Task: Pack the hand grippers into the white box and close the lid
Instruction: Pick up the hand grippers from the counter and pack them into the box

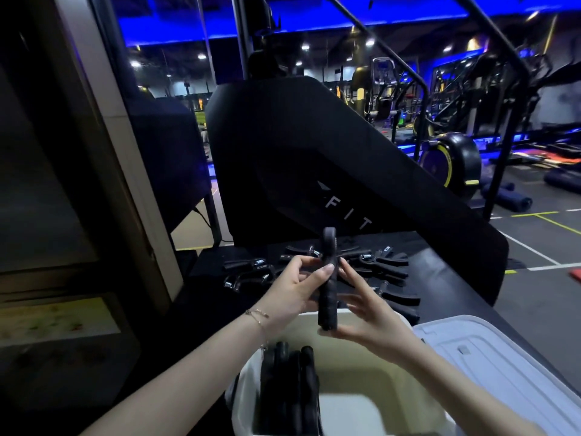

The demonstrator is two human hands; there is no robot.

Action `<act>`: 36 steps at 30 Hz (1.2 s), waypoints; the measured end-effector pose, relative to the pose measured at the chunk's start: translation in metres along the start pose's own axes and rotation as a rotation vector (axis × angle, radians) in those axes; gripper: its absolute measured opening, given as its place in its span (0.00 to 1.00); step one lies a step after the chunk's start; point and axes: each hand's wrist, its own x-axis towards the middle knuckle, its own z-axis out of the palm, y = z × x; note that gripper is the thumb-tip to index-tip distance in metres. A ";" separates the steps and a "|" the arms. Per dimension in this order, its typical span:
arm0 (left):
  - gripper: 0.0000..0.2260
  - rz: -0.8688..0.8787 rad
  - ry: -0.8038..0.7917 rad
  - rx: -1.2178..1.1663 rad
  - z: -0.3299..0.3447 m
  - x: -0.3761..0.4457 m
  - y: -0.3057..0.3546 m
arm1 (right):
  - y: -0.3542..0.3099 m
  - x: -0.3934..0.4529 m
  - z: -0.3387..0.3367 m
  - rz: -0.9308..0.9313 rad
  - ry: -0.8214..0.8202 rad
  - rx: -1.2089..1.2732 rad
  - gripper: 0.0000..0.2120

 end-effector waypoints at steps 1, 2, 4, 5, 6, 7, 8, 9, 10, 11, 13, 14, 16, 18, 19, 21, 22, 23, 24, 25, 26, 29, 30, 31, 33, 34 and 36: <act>0.16 -0.012 -0.002 -0.007 0.001 -0.003 -0.001 | -0.002 -0.004 0.001 0.022 -0.021 0.028 0.52; 0.16 -0.022 -0.005 -0.009 0.001 -0.006 -0.002 | -0.004 -0.008 0.002 0.039 -0.042 0.058 0.52; 0.17 -0.043 -0.009 -0.022 0.002 -0.011 -0.006 | -0.006 -0.016 0.004 0.060 -0.051 0.131 0.48; 0.17 -0.053 -0.006 -0.034 0.002 -0.014 -0.007 | -0.007 -0.020 0.005 0.069 -0.044 0.160 0.46; 0.18 -0.061 0.000 -0.046 0.003 -0.016 -0.008 | -0.007 -0.024 0.006 0.081 -0.037 0.177 0.44; 0.18 -0.070 0.007 -0.056 0.004 -0.018 -0.009 | -0.008 -0.027 0.007 0.095 -0.037 0.183 0.43; 0.18 -0.080 0.013 -0.062 0.005 -0.020 -0.010 | -0.008 -0.029 0.009 0.113 -0.045 0.187 0.43; 0.19 -0.091 0.018 -0.065 0.006 -0.022 -0.011 | -0.008 -0.032 0.010 0.134 -0.052 0.194 0.44; 0.20 -0.102 0.018 -0.064 0.007 -0.023 -0.013 | -0.008 -0.034 0.011 0.151 -0.055 0.206 0.44; 0.21 -0.116 0.014 -0.056 0.008 -0.024 -0.014 | -0.007 -0.036 0.011 0.168 -0.053 0.216 0.44; 0.24 -0.155 -0.001 -0.009 0.009 -0.024 -0.015 | -0.006 -0.040 0.010 0.208 -0.059 0.239 0.43; 0.25 -0.181 -0.007 0.027 0.009 -0.023 -0.015 | -0.006 -0.042 0.010 0.232 -0.073 0.261 0.44; 0.29 -0.237 -0.027 0.080 0.008 -0.022 -0.016 | -0.004 -0.045 0.008 0.282 -0.119 0.345 0.42; 0.32 -0.277 -0.060 0.109 0.009 -0.020 -0.018 | -0.005 -0.047 0.007 0.318 -0.172 0.436 0.33; 0.33 -0.290 -0.075 0.118 0.010 -0.019 -0.019 | -0.005 -0.048 0.006 0.325 -0.191 0.471 0.29; 0.35 -0.310 -0.095 0.132 0.012 -0.017 -0.022 | -0.003 -0.050 0.004 0.330 -0.211 0.496 0.27; 0.34 -0.315 -0.113 0.149 0.013 -0.016 -0.023 | -0.003 -0.050 0.004 0.337 -0.217 0.491 0.26; 0.34 -0.317 -0.139 0.177 0.012 -0.015 -0.025 | -0.002 -0.051 0.003 0.347 -0.226 0.487 0.26; 0.32 -0.314 -0.163 0.213 0.012 -0.014 -0.026 | 0.000 -0.051 0.003 0.357 -0.240 0.486 0.25; 0.31 -0.300 -0.176 0.260 0.011 -0.013 -0.027 | 0.003 -0.051 0.002 0.370 -0.249 0.491 0.25; 0.30 -0.274 -0.166 0.311 0.009 -0.011 -0.029 | 0.005 -0.050 0.001 0.385 -0.256 0.498 0.24; 0.27 -0.147 -0.077 0.470 0.003 -0.001 -0.035 | 0.009 -0.051 0.001 0.435 -0.299 0.533 0.23; 0.25 -0.107 -0.078 0.513 0.001 0.003 -0.038 | 0.009 -0.051 0.002 0.455 -0.312 0.534 0.23; 0.23 -0.079 -0.099 0.560 -0.001 0.006 -0.040 | 0.011 -0.051 0.004 0.477 -0.324 0.524 0.24; 0.21 -0.054 -0.154 0.658 -0.005 0.013 -0.047 | 0.014 -0.049 0.007 0.520 -0.361 0.483 0.31; 0.19 -0.057 -0.179 0.695 -0.006 0.015 -0.050 | 0.014 -0.049 0.008 0.542 -0.388 0.460 0.34; 0.19 -0.065 -0.204 0.767 -0.008 0.017 -0.055 | 0.016 -0.047 0.010 0.580 -0.440 0.409 0.36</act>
